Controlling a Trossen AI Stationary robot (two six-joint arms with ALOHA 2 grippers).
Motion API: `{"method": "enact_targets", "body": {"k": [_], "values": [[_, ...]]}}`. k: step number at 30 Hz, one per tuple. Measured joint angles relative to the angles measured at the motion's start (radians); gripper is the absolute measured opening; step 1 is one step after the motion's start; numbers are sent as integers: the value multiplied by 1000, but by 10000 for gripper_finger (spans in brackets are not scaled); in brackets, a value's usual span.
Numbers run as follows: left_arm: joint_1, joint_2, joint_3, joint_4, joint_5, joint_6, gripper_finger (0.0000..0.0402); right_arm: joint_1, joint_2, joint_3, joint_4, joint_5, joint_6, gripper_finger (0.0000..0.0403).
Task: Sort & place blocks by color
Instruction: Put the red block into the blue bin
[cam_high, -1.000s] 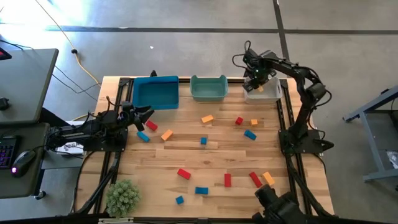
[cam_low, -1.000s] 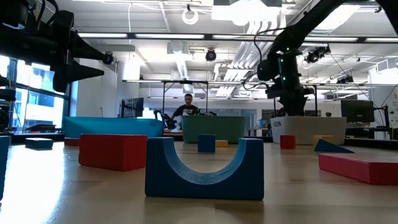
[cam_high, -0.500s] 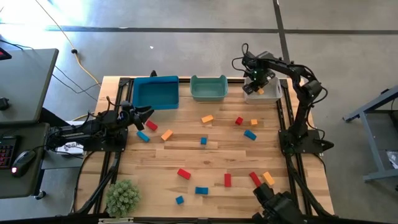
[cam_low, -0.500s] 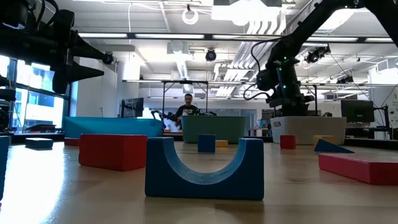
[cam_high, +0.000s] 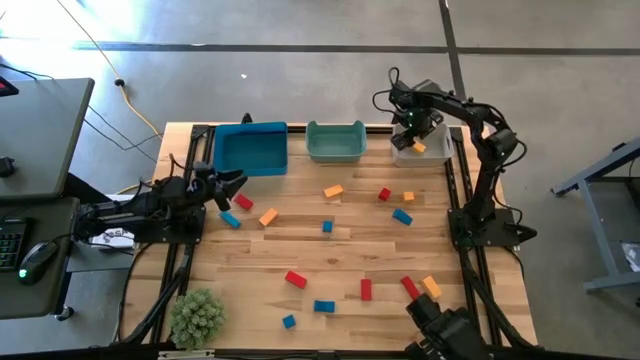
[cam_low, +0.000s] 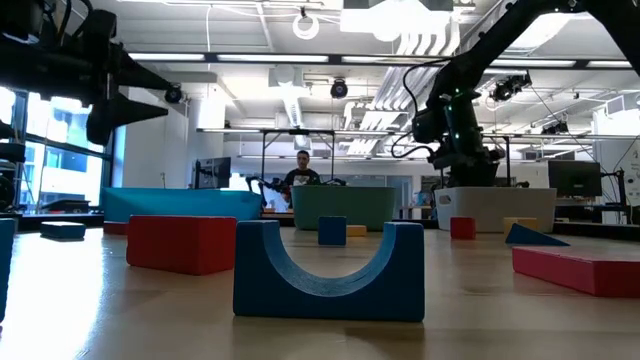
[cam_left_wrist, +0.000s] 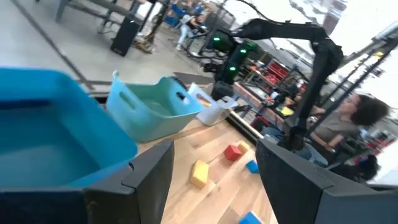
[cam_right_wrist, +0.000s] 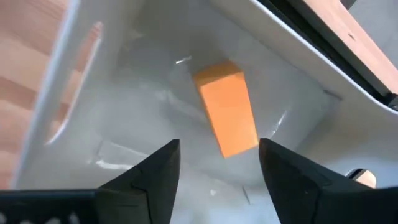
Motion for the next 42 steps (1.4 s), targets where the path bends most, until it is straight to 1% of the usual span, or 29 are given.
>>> {"method": "enact_targets", "body": {"k": [4,10,14,18,21,24,27,30,33,36,40,42], "values": [[0,31,65,-22,15,71,216,0,0,70,-60,-4,41,207],[0,147,184,-91,15,192,216,14,0,198,-151,-5,48,208],[0,251,273,-184,16,276,216,40,0,283,-183,-6,66,209],[0,364,371,-329,17,347,216,74,0,371,-202,-9,74,209],[0,447,442,-441,41,385,216,101,0,435,-210,-9,74,209],[0,530,497,-517,74,432,216,128,0,488,-211,-9,76,209],[0,601,527,-541,119,497,216,153,0,529,-212,-9,92,209],[0,667,545,-546,144,520,216,179,0,552,-212,-9,103,209],[7,732,558,-547,144,479,216,206,0,560,-211,-8,111,209],[22,785,565,-547,174,433,216,229,0,560,-210,-9,102,209],[55,846,569,-548,195,295,216,253,0,560,-205,-9,76,209],[77,873,569,-547,209,194,216,261,0,560,-205,-9,67,209]]}}
